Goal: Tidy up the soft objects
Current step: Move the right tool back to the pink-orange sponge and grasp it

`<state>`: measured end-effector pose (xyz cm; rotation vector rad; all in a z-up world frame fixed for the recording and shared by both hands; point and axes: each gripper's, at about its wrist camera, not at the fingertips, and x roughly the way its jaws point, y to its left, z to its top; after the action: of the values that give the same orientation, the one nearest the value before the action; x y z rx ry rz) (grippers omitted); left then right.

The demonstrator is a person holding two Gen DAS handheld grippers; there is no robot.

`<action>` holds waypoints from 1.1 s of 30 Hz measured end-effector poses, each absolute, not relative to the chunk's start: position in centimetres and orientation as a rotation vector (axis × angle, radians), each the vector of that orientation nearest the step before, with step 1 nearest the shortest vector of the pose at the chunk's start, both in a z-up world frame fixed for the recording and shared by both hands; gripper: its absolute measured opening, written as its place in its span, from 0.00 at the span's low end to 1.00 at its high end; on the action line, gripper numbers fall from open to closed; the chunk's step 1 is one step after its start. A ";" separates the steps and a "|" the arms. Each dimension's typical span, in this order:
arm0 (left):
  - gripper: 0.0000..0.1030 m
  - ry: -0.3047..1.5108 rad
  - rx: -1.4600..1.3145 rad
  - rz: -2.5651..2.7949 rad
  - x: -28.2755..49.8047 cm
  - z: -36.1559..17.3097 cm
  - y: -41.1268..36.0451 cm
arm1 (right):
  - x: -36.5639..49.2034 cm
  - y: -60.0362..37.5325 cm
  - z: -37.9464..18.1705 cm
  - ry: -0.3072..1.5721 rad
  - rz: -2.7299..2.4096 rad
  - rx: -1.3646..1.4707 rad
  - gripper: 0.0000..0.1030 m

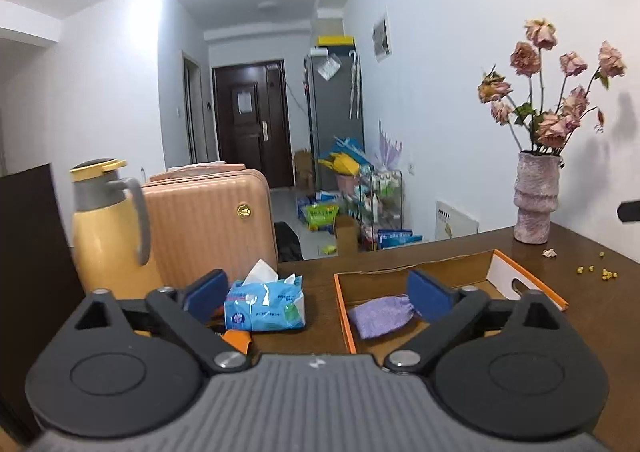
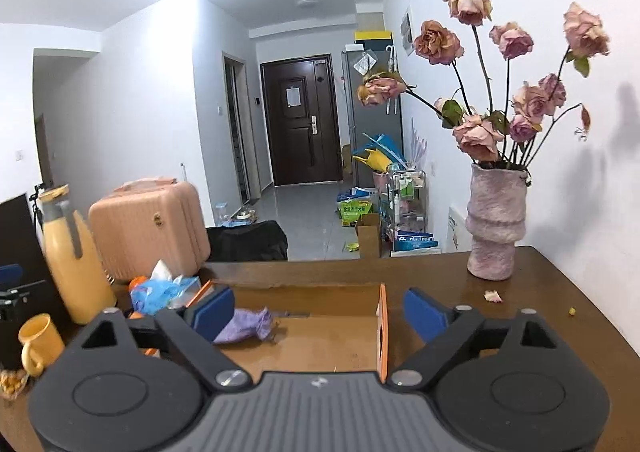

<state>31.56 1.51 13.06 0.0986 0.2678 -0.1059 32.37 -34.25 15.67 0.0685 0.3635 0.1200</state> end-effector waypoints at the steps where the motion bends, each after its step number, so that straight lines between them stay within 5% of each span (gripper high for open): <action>1: 0.98 0.266 0.093 -0.103 30.5 12.6 1.7 | 31.6 -33.8 15.3 0.373 0.115 0.067 1.00; 19: 1.00 0.283 -0.006 -0.060 11.6 3.4 3.0 | 13.0 -30.0 6.6 0.455 0.087 0.101 1.00; 33: 1.00 0.408 -0.016 -0.142 11.5 -0.6 2.3 | 8.7 -26.2 -0.4 0.524 0.160 0.058 1.00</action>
<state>11.52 2.30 -0.61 -0.0160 0.4083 -0.1421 8.67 -26.19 -0.36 0.0579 0.5243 0.1595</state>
